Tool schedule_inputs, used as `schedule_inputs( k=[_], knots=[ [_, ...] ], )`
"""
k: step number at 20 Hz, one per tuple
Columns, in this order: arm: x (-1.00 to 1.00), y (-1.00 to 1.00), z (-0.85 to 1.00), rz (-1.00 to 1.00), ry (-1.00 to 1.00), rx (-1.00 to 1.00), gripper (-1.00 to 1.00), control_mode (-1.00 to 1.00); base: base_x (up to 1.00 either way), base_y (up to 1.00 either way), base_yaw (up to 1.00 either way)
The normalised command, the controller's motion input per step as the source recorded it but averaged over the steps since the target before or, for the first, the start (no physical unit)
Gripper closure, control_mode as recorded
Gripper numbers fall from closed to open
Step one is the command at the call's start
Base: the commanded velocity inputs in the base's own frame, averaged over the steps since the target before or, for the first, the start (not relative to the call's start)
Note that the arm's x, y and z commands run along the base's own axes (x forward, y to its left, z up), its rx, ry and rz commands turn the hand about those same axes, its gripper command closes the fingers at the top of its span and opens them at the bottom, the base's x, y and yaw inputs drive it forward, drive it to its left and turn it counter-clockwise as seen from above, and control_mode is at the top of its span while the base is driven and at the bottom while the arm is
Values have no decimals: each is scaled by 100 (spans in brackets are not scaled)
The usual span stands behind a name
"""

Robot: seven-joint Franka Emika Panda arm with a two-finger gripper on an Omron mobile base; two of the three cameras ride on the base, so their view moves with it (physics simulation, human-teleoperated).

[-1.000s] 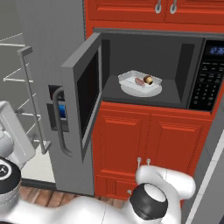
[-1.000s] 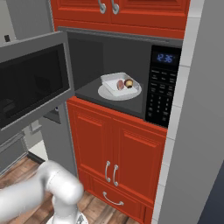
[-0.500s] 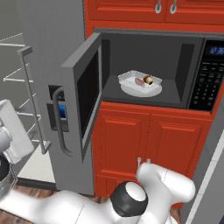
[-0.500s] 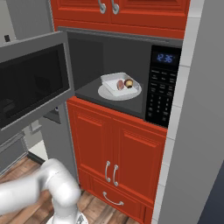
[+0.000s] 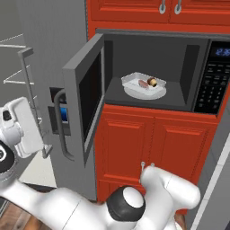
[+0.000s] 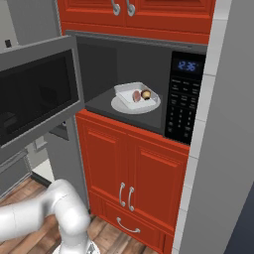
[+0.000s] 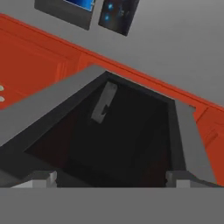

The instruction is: Place the tupperware containing the steak and mushroom meal in the microwave. Close the microwave door and press the start button to reheat the meal.

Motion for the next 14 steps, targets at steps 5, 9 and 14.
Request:
schedule_inputs(
  k=[5,9,14],
  knots=[
    [53,-29,-14,-7,0,0,-100,-100,0,0,0],
    [16,-41,-20,-8,0,0,-100,-100,0,0,0],
    [-37,-74,-13,-12,-1,0,-100,-100,0,0,0]
  ],
)
